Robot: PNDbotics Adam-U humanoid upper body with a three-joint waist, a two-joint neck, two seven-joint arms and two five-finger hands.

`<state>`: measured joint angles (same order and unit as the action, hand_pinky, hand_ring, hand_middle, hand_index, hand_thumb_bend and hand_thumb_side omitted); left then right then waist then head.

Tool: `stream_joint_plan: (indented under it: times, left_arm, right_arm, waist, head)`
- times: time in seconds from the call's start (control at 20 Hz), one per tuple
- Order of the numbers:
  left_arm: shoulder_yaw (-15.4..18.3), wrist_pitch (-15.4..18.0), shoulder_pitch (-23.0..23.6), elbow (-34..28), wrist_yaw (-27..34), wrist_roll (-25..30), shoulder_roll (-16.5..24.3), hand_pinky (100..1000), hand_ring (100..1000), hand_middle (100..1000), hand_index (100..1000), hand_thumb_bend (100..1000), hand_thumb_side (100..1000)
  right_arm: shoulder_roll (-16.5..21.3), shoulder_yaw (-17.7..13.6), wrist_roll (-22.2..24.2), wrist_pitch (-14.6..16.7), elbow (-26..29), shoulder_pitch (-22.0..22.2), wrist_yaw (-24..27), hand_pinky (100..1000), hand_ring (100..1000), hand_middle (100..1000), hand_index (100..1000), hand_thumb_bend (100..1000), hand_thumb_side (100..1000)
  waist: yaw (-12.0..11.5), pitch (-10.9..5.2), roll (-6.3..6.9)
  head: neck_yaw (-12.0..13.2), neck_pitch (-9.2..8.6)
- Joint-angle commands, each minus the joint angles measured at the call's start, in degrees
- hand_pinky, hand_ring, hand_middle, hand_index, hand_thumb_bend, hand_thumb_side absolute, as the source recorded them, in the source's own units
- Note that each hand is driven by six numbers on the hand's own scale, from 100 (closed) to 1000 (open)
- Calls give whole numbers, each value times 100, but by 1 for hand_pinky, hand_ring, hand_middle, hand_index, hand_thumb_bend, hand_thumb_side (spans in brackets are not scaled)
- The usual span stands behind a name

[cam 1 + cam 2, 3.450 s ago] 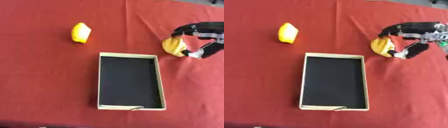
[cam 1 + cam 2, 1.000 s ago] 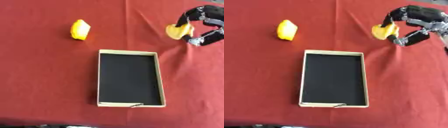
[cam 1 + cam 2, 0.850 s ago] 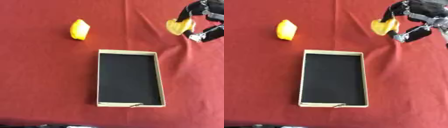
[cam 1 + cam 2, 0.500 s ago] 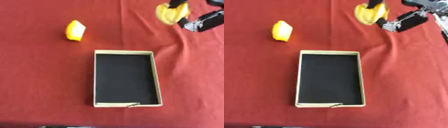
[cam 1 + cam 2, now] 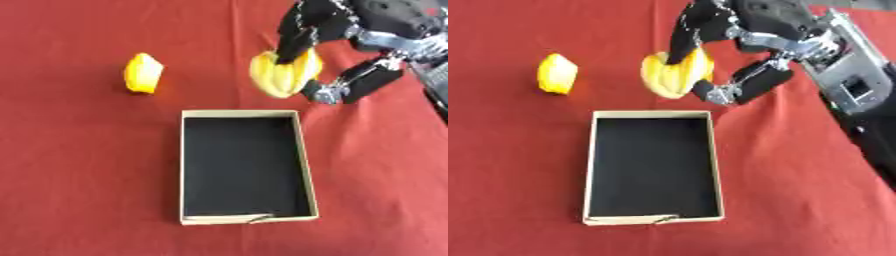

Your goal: Pick up objects on the table and place them in the box.

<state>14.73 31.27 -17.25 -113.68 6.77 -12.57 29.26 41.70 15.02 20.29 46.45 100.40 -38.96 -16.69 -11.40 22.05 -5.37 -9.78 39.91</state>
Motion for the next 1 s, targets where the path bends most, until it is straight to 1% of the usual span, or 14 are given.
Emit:
stream_joint_plan:
  times: [0.05,0.3,0.45,0.6,0.7,0.75,0.8,0.9,0.95,1.0]
  left_arm:
    - [88,50,77,-91,-70,3,163,869,804,844,900,100,634]
    - [102,10,181,-91,-86,28,69,870,803,846,899,100,645]
    - [110,-15,207,-91,-79,47,11,871,803,847,899,100,647]
    - [118,-37,241,-91,-75,75,-40,871,802,848,899,100,648]
    - [127,-55,266,-91,-72,90,-72,871,802,849,899,100,649]
    - [131,-64,277,-91,-73,98,-84,872,801,849,899,100,649]
    - [136,-74,291,-91,-74,107,-97,872,801,850,899,100,649]
    - [141,-90,302,-91,-75,123,-113,872,801,850,899,100,650]
    - [142,-95,304,-91,-75,130,-117,872,801,850,899,100,649]
    - [143,-101,308,-91,-75,135,-120,872,801,850,899,100,650]
  right_arm:
    - [-36,52,825,552,34,51,-201,680,640,415,543,100,217]
    - [-271,184,1269,552,-231,201,-490,682,644,418,545,100,230]
    - [-414,184,1510,552,-442,253,-700,678,643,425,550,100,245]
    - [-515,188,1574,552,-647,278,-976,682,650,439,564,100,257]
    - [-564,235,1540,552,-700,309,-1167,701,673,461,588,100,261]
    - [-581,250,1502,552,-706,325,-1261,732,722,512,643,100,273]
    - [-592,254,1473,552,-702,346,-1359,747,749,547,676,100,280]
    - [-593,277,1449,552,-643,387,-1556,822,853,684,810,100,312]
    - [-587,307,1466,552,-588,410,-1647,853,893,742,852,100,326]
    - [-581,339,1484,552,-519,433,-1730,875,922,776,882,100,332]
  waist:
    - [-9,-135,44]
    - [-21,-135,48]
    - [-32,-130,54]
    - [-47,-123,56]
    - [-53,-115,53]
    - [-54,-113,52]
    - [-54,-109,50]
    - [-57,-106,44]
    - [-58,-106,42]
    - [-58,-106,39]
  head:
    - [64,-50]
    - [95,-24]
    - [104,-13]
    - [97,-9]
    - [102,-5]
    - [108,-2]
    - [115,-2]
    - [117,1]
    - [116,1]
    - [116,0]
